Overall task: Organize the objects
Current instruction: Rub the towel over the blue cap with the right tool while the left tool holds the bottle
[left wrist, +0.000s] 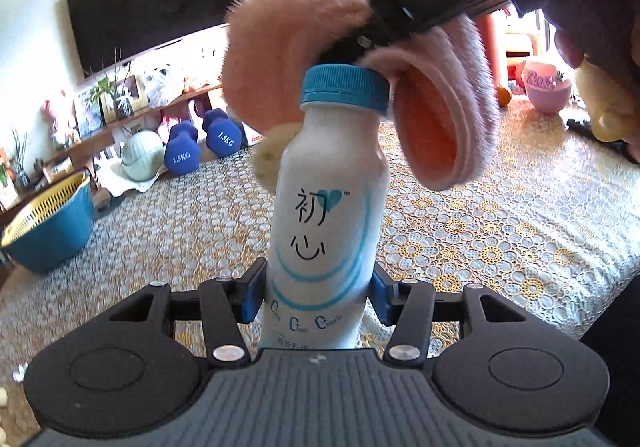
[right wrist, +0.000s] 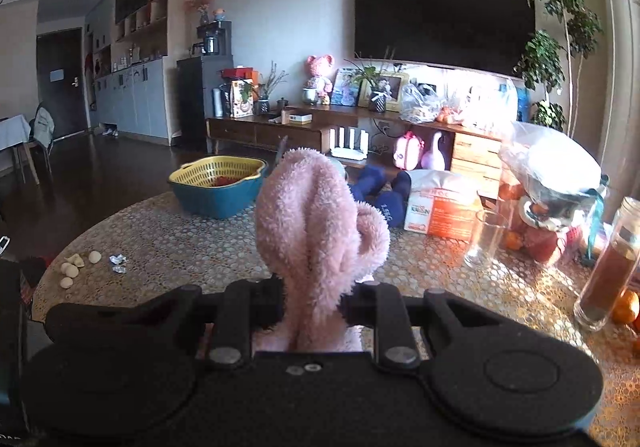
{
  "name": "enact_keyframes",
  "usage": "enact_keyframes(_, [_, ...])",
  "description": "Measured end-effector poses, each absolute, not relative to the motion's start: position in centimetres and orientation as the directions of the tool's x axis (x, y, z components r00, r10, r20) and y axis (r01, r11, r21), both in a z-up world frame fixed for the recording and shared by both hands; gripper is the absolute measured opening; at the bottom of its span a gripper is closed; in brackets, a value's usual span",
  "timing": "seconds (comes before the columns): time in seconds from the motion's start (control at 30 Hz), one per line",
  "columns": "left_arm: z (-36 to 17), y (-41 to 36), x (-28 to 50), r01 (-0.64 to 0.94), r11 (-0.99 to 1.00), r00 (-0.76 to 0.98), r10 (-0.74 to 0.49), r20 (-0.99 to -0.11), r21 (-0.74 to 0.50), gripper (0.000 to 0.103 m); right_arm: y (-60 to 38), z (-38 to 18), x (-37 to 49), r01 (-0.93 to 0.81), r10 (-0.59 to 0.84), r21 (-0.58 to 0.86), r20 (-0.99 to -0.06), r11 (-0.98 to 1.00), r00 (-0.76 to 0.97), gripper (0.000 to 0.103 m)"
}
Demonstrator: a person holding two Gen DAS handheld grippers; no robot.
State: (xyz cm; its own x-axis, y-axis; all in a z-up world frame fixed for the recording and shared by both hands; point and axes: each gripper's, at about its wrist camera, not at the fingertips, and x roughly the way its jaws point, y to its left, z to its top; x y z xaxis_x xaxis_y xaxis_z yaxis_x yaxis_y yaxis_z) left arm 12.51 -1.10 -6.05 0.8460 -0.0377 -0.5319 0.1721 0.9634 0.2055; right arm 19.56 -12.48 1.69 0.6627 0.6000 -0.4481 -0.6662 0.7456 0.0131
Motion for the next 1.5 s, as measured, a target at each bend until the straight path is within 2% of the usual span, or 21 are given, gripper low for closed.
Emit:
enact_keyframes(0.17, [-5.9, -0.9, 13.7, 0.163, 0.971, 0.837, -0.043, -0.546, 0.173, 0.052, -15.0, -0.3, 20.4, -0.618, 0.538, 0.019, -0.514, 0.786, 0.668, 0.022])
enact_keyframes(0.3, [-6.3, -1.7, 14.4, 0.181, 0.962, 0.834, -0.039, -0.550, 0.206, 0.052, -17.0, 0.4, 19.7, -0.583, 0.520, 0.016, -0.471, 0.813, 0.713, 0.022])
enact_keyframes(0.47, [-6.8, -2.3, 15.3, 0.187, 0.961, 0.830, -0.044, -0.556, 0.202, 0.051, -17.3, 3.1, 17.1, -0.683, 0.638, 0.002, -0.357, 0.731, 0.682, 0.023])
enact_keyframes(0.57, [-7.1, -2.6, 15.5, 0.201, 0.959, 0.823, -0.055, -0.566, 0.199, 0.051, -15.9, 2.9, 15.9, -0.760, 0.713, 0.025, -0.368, 0.649, 0.597, 0.023])
enact_keyframes(0.63, [-7.4, -2.7, 15.4, 0.212, 0.955, 0.822, -0.059, -0.567, 0.208, 0.050, -14.6, 1.9, 15.8, -0.783, 0.720, 0.027, -0.415, 0.621, 0.556, 0.023])
enact_keyframes(0.77, [-7.8, -2.8, 14.9, 0.228, 0.951, 0.814, -0.069, -0.577, 0.207, 0.050, -14.5, -0.4, 18.2, -0.769, 0.757, 0.233, -0.484, 0.595, 0.439, 0.022])
enact_keyframes(0.9, [-8.6, -2.7, 14.6, 0.251, 0.948, 0.795, -0.086, -0.601, 0.196, 0.050, -14.8, -2.2, 19.8, -0.732, 0.766, 0.330, -0.507, 0.596, 0.395, 0.022])
enact_keyframes(1.2, [-8.9, -2.6, 14.2, 0.255, 0.945, 0.797, -0.087, -0.598, 0.203, 0.049, -13.9, -3.2, 20.1, -0.751, 0.715, 0.197, -0.525, 0.631, 0.462, 0.022])
enact_keyframes(1.5, [-9.0, -2.3, 14.5, 0.255, 0.946, 0.800, -0.091, -0.593, 0.199, 0.049, -13.9, -4.1, 22.7, -0.671, 0.620, 0.123, -0.530, 0.731, 0.578, 0.023])
